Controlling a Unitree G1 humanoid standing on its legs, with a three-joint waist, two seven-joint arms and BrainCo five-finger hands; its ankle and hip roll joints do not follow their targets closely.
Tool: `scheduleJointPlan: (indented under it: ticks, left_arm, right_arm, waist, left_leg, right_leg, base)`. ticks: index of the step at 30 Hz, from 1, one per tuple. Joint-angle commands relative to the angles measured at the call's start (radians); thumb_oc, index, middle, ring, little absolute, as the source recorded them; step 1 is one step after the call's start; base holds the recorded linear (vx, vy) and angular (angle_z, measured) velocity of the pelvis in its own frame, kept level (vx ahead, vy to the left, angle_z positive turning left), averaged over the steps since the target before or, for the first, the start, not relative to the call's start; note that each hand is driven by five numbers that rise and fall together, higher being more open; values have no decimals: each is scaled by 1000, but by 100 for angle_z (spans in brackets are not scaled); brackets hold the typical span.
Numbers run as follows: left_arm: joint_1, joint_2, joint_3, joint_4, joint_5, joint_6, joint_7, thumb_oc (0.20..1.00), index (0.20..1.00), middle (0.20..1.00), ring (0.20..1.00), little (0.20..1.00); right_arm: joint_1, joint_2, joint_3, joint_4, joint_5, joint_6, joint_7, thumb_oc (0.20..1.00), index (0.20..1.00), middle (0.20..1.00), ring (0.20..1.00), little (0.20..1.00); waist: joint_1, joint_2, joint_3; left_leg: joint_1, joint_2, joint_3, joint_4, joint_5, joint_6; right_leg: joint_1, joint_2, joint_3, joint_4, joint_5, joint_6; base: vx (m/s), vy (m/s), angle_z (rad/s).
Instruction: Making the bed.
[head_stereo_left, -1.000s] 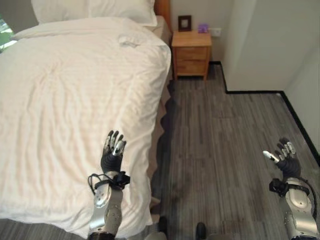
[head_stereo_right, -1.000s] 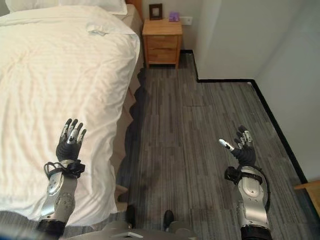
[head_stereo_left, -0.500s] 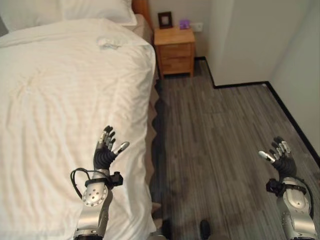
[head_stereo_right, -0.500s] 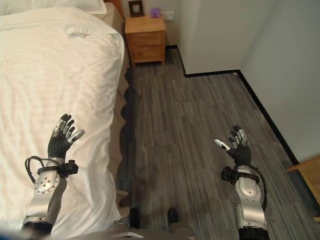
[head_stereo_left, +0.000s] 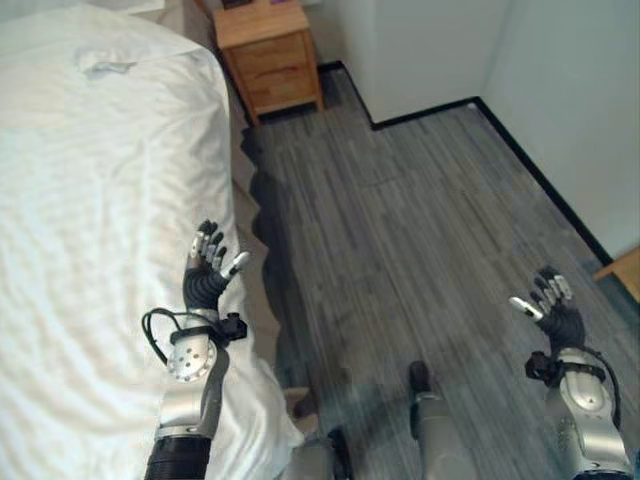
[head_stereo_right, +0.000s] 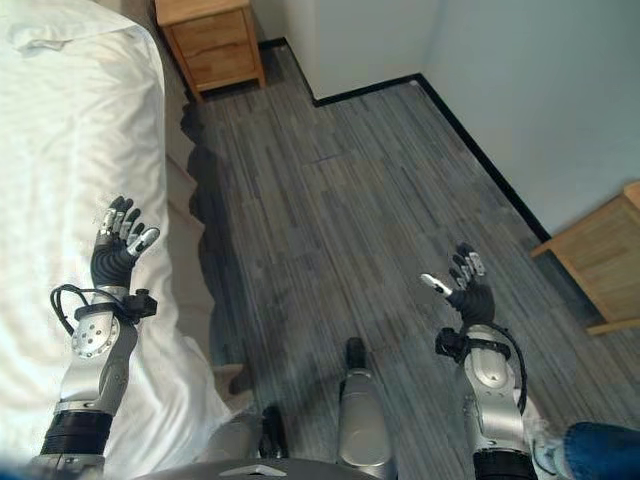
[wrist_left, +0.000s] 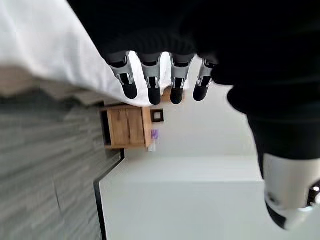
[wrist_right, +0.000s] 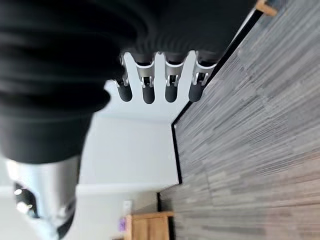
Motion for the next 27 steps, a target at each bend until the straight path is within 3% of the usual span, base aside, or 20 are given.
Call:
scheduleJointPlan:
  ticks: [1, 2, 4, 5, 6, 8, 11, 12, 13, 14, 15, 16, 18, 22, 23, 25, 27]
  left_arm:
    - [-10, 73, 6, -99, -86, -47, -38, 1000, 1000, 1000, 1000, 1000]
    - [-16, 71, -6, -101, -103, -50, -44, 1000, 1000, 1000, 1000, 1000]
    - [-33, 65, -24, -95, -108, -46, -50, 1000, 1000, 1000, 1000, 1000]
    - [-22, 54, -45, -89, -123, -46, -63, 1000, 1000, 1000, 1000, 1000]
    - [-22, 54, -45, -89, -123, -46, -63, 1000, 1000, 1000, 1000, 1000]
    - [-5, 54, -65, -88, -123, -47, -90, 1000, 1000, 1000, 1000, 1000]
    - [8, 51, -69, -96, -121, -50, -95, 1000, 1000, 1000, 1000, 1000]
    - [6, 49, -69, -101, -119, -49, -95, 1000, 1000, 1000, 1000, 1000]
    - [12, 51, -71, -118, -113, -41, -97, 1000, 1000, 1000, 1000, 1000]
    - [14, 52, -70, -120, -114, -40, -97, 1000, 1000, 1000, 1000, 1000]
    - [29, 43, -71, -126, -121, -35, -109, 1000, 1000, 1000, 1000, 1000]
    - [34, 39, -79, -137, -129, -25, -118, 1000, 1000, 1000, 1000, 1000]
    - [26, 44, -105, -139, -139, -24, -122, 1000, 1000, 1000, 1000, 1000]
    - [4, 62, -136, -133, -125, -18, -135, 1000, 1000, 1000, 1000, 1000]
    - [-26, 68, -153, -127, -147, -18, -153, 1000, 1000, 1000, 1000, 1000]
    - [-41, 73, -169, -114, -113, -30, -156, 1000, 1000, 1000, 1000, 1000]
    - [-28, 71, -173, -115, -128, -20, -175, 1000, 1000, 1000, 1000, 1000]
  right_arm:
    - [-44, -17, -2, -63, 127, -87, 15, 1000, 1000, 1000, 1000, 1000]
    - [-47, -33, -4, -55, 116, -87, 0, 1000, 1000, 1000, 1000, 1000]
    - [-54, -39, -18, -47, 126, -80, -18, 1000, 1000, 1000, 1000, 1000]
    - [-45, -25, -21, -58, 170, -82, 8, 1000, 1000, 1000, 1000, 1000]
    - [-45, -25, -21, -58, 171, -82, 8, 1000, 1000, 1000, 1000, 1000]
    - [-34, -43, -28, -42, 137, -83, 9, 1000, 1000, 1000, 1000, 1000]
    - [-34, -52, -11, -31, 105, -78, 15, 1000, 1000, 1000, 1000, 1000]
    - [-39, -52, -7, -32, 104, -75, 20, 1000, 1000, 1000, 1000, 1000]
    - [-55, -32, 19, -45, 119, -67, 48, 1000, 1000, 1000, 1000, 1000]
    - [-55, -31, 20, -45, 119, -66, 48, 1000, 1000, 1000, 1000, 1000]
    - [-56, -12, 34, -45, 116, -63, 62, 1000, 1000, 1000, 1000, 1000]
    - [-63, 14, 44, -51, 109, -67, 57, 1000, 1000, 1000, 1000, 1000]
    - [-65, 40, 59, -51, 134, -71, 57, 1000, 1000, 1000, 1000, 1000]
    - [-42, 40, 68, -53, 127, -53, 73, 1000, 1000, 1000, 1000, 1000]
    - [-8, 29, 33, -57, 105, -57, 72, 1000, 1000, 1000, 1000, 1000]
    - [13, 18, 12, -57, 76, -68, 61, 1000, 1000, 1000, 1000, 1000]
    - [36, 27, 9, -90, 92, -53, 75, 1000, 1000, 1000, 1000, 1000]
  waist:
    - [42, -45, -13]
    - [60, -62, 6]
    - [82, -75, 21]
    - [103, -66, 10]
    - [105, -70, 9]
    - [132, -62, -9]
    - [171, -40, -29]
    - [176, -36, -32]
    - [185, -36, -50]
    - [187, -38, -46]
    - [187, -43, -65]
    - [189, -47, -68]
    - [156, -16, -52]
    - [121, 2, -39]
    - [91, -14, -43]
    - [80, -33, -49]
    - [90, -39, -57]
  left_leg:
    - [133, 26, -13, 66, 452, 19]
    - [50, -8, -32, 145, 414, 28]
    - [-90, -62, -33, 164, 342, 36]
    - [-124, -88, 6, 19, 308, 34]
    - [-121, -93, 10, 9, 316, 36]
    - [-138, -132, 66, -203, 335, 39]
    - [-119, -200, 49, -448, 397, 33]
    - [-114, -203, 50, -468, 419, 24]
    - [-66, -210, 54, -484, 383, 53]
    - [-58, -212, 58, -488, 382, 55]
    - [-16, -220, 72, -508, 352, 78]
    - [53, -235, 94, -532, 310, 122]
    - [113, -220, 81, -571, 305, 132]
    - [187, -214, 47, -608, 294, 122]
    - [207, -236, 5, -611, 271, 104]
    - [202, -241, -30, -610, 269, 100]
    - [215, -235, -19, -619, 255, 99]
  right_leg:
    - [56, 15, 31, -136, 108, -7]
    - [87, 13, 35, -140, 87, -21]
    - [145, 6, 38, -147, 66, -18]
    - [200, 5, 36, -169, 49, -8]
    - [199, 0, 38, -172, 53, -7]
    - [243, 8, 37, -216, 49, 8]
    - [327, 48, 54, -256, 21, 17]
    - [351, 52, 55, -257, 9, 15]
    - [357, 54, 54, -223, -18, 16]
    - [360, 51, 57, -218, -22, 17]
    - [356, 43, 41, -167, -40, 33]
    - [301, 1, 1, 93, 46, 100]
    - [168, -12, 12, 268, 98, 131]
    - [93, -34, 23, 167, 59, 96]
    - [88, -33, 95, -65, 71, 101]
    - [141, -11, 163, -127, 103, 122]
    - [163, -22, 142, -162, 94, 117]
  base:
    - [396, -494, 30]
    - [349, -353, 32]
    - [467, -206, 23]
    - [444, -77, 14]
    - [462, -32, 24]
    - [423, 17, -1]
    - [453, 26, -16]
    - [537, 36, -69]
    - [387, 34, -40]
    - [410, 65, 5]
    - [357, 158, 49]
    - [395, 208, 23]
    - [249, 154, -27]
    - [173, -18, 26]
    - [239, -159, 33]
    - [163, -143, 64]
    - [95, -60, 122]
